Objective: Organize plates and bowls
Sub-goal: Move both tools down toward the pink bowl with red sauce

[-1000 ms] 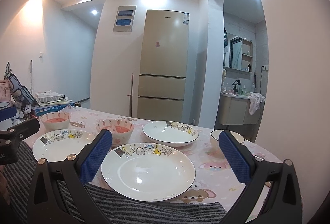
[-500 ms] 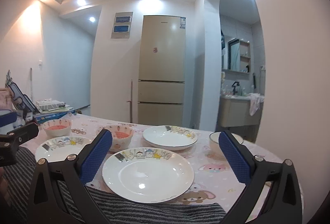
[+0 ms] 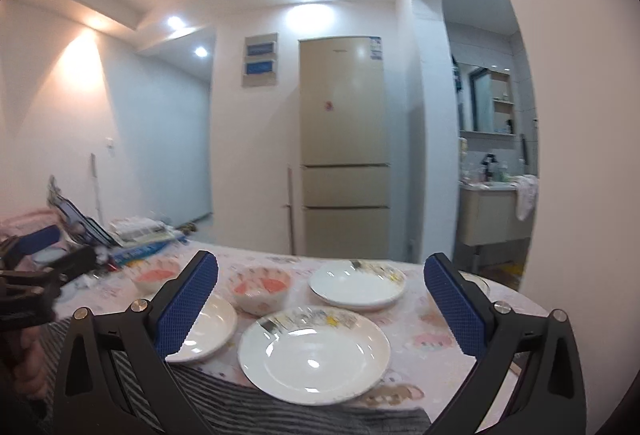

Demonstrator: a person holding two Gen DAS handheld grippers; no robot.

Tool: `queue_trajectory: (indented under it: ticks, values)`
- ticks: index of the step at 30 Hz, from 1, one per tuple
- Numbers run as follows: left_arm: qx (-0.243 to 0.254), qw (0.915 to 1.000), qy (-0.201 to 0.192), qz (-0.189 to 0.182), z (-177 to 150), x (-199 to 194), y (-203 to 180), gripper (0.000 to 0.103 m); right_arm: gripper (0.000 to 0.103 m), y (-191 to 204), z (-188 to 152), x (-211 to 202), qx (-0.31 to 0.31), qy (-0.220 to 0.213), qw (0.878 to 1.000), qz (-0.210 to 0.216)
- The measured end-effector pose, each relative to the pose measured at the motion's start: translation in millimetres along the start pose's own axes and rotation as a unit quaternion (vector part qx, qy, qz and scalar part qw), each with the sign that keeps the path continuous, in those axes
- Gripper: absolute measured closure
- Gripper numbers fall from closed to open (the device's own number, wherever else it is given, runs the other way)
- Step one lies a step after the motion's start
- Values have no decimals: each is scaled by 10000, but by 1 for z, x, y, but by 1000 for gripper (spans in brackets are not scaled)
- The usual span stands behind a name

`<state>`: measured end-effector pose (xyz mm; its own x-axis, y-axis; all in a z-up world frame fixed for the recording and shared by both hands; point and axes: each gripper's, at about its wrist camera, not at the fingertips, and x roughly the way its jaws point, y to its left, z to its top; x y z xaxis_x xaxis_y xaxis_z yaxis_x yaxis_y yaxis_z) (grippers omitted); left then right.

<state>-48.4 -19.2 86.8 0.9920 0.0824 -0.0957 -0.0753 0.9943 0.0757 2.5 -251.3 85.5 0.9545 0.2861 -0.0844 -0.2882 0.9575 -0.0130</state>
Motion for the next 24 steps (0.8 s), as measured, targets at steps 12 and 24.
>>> queue_trajectory:
  ticks: [12,24]
  values:
    - [-194,9980,-579,-137,84,23,22,0,0,0,69,68,675,661,9907,981]
    - [-938,9955,-136,37,149,130,63,0,0,14,140,167,774,1092,9878,793]
